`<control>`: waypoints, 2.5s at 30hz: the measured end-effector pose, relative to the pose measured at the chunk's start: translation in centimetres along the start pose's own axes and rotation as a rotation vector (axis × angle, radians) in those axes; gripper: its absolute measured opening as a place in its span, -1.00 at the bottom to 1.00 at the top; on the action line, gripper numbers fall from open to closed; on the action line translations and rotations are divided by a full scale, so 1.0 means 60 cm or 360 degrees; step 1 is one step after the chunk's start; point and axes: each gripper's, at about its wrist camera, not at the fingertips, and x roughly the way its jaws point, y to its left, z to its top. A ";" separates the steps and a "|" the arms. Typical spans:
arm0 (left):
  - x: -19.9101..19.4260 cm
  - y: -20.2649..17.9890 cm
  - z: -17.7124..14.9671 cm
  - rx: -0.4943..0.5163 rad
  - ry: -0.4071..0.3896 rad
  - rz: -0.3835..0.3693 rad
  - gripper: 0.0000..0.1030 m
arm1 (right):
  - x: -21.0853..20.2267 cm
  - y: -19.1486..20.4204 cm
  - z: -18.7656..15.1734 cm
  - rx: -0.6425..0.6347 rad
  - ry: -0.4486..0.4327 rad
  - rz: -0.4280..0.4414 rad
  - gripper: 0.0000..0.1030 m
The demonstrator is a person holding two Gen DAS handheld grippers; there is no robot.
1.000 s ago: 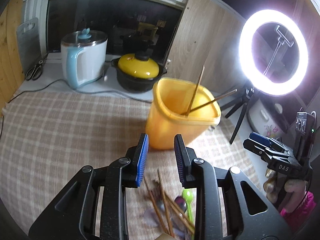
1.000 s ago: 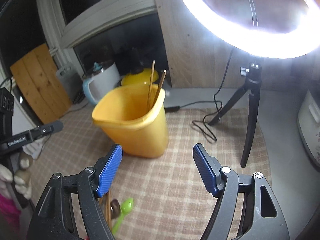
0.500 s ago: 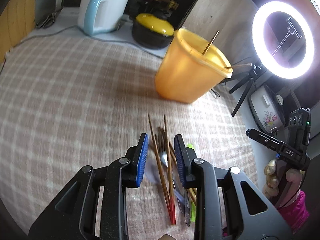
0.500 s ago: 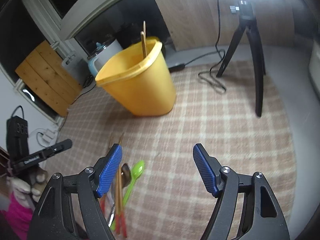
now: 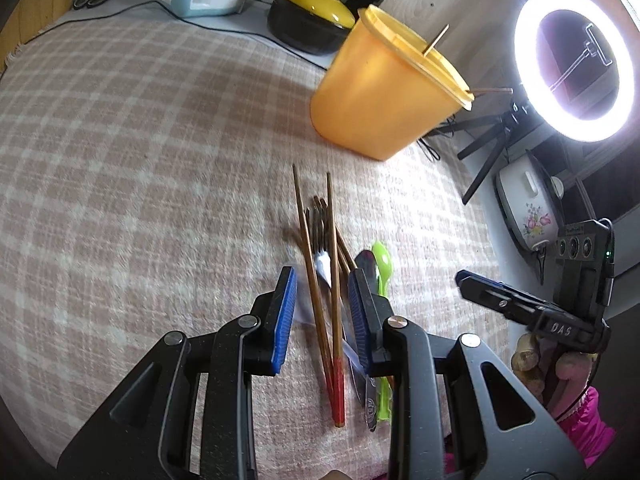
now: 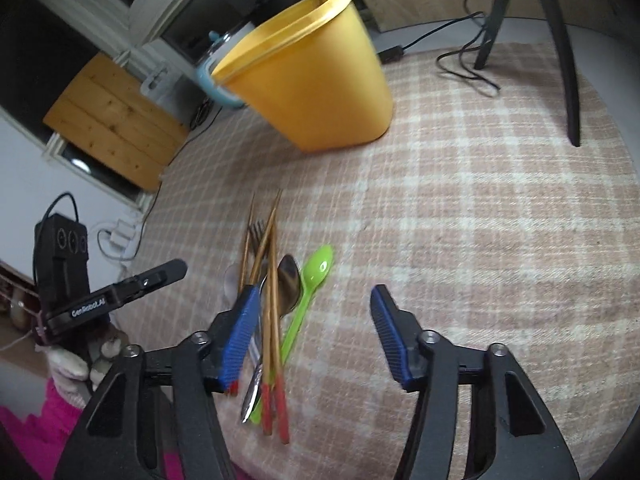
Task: Organize utensils
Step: 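Move the left tool back to the utensil pile while the right tool returns too, then close the left tool on another chopstick while the right tool grasps a chopstick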
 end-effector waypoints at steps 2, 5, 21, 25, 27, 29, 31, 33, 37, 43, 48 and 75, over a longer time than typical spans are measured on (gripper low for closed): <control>0.004 0.001 -0.004 -0.0011 0.0009 0.0003 -0.50 | 0.011 0.007 -0.002 -0.0021 0.0037 -0.0009 -0.21; 0.008 0.008 -0.006 -0.0033 0.0021 -0.0007 -0.50 | 0.024 0.014 -0.001 -0.0029 0.0081 0.0009 -0.37; 0.069 0.022 0.028 -0.0040 0.0139 -0.0041 -0.50 | 0.072 0.045 0.036 -0.0075 0.0194 0.0070 -0.59; 0.081 0.017 0.034 -0.0013 0.0154 -0.0035 -0.50 | 0.077 0.046 0.019 -0.0091 0.0245 0.0043 -0.68; 0.086 0.013 0.037 -0.0001 0.0160 -0.0038 -0.50 | 0.081 0.044 0.012 -0.0085 0.0264 0.0038 -0.76; 0.091 0.009 0.039 0.0014 0.0166 -0.0042 -0.50 | 0.084 0.043 0.007 -0.0073 0.0272 0.0039 -0.76; 0.097 0.003 0.042 0.0027 0.0167 -0.0039 -0.50 | 0.087 0.045 0.003 -0.0053 0.0279 0.0060 -0.79; 0.099 0.001 0.044 0.0034 0.0169 -0.0038 -0.50 | 0.089 0.049 0.000 -0.0055 0.0283 0.0061 -0.80; 0.103 0.001 0.047 0.0042 0.0168 -0.0023 -0.50 | 0.101 0.065 -0.004 -0.0112 0.0302 -0.0001 -0.84; 0.107 0.012 0.047 0.0032 0.0177 -0.0035 -0.50 | 0.124 0.084 -0.009 -0.0182 0.0359 -0.0069 -0.87; 0.105 0.017 0.047 0.0052 0.0192 -0.0038 -0.50 | 0.135 0.096 -0.003 -0.0226 0.0389 -0.0109 -0.87; 0.065 0.062 0.063 -0.0053 0.0100 -0.0050 -0.89 | 0.151 0.109 0.033 -0.0302 0.0325 -0.0237 -0.90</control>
